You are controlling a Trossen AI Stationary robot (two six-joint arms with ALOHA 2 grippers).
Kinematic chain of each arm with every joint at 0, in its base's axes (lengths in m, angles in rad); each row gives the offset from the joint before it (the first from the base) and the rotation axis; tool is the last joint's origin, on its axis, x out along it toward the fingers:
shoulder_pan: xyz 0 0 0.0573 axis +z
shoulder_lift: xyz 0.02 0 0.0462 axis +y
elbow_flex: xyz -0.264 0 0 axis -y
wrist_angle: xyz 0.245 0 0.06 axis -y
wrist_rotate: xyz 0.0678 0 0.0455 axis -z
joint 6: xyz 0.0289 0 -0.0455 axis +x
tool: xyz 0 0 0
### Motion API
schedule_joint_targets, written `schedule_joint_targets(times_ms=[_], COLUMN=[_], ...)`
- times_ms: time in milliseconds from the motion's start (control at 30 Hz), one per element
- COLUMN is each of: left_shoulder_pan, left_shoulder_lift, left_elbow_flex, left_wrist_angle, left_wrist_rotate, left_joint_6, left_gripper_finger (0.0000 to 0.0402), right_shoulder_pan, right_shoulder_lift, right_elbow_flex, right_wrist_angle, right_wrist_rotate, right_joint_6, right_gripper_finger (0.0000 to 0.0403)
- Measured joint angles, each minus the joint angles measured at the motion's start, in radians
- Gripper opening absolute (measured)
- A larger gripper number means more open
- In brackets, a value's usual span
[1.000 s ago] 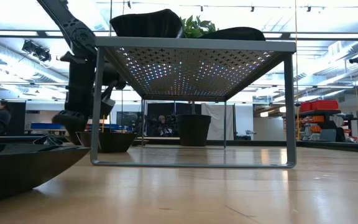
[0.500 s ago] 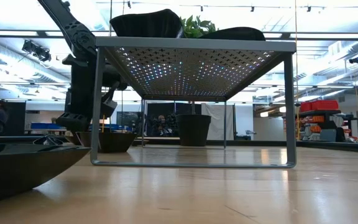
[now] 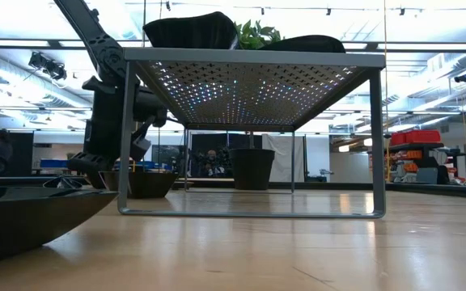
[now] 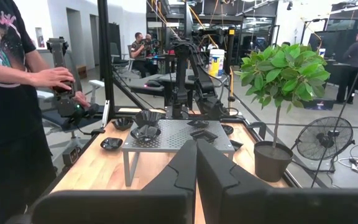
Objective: Pick & Place Mini shaped plates
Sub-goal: Stack the black bowl on top of the black bowl on the shelf
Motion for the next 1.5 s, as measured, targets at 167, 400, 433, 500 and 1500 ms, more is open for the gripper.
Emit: schedule_joint_targets(times_ms=[167, 400, 433, 500, 1500], left_shoulder_pan=[0.002, 0.002, 0.001, 0.001, -0.024], left_shoulder_lift=[0.002, 0.002, 0.002, 0.002, -0.033], left_elbow_flex=[-0.002, -0.002, -0.002, -0.002, 0.042], left_wrist_angle=[0.0, -0.001, -0.001, -0.002, -0.169], left_wrist_rotate=[-0.01, -0.012, -0.015, -0.023, -0.071], left_joint_6=[0.0, 0.0, 0.0, 0.0, -0.037], left_gripper_finger=[0.0136, 0.0086, 0.008, 0.007, 0.0005], right_shoulder_pan=[0.0, 0.0, 0.0, 0.0, 0.0], right_shoulder_lift=[0.0, 0.0, 0.0, 0.0, 0.0], right_elbow_flex=[0.0, 0.0, 0.0, 0.0, 0.0], right_wrist_angle=[0.0, 0.0, 0.0, 0.0, 0.0], right_wrist_rotate=[0.0, 0.0, 0.0, 0.0, 0.0], right_joint_6=[0.0, 0.0, 0.0, 0.0, 0.0], right_gripper_finger=[0.0016, 0.0016, 0.0016, 0.0016, 0.0016])
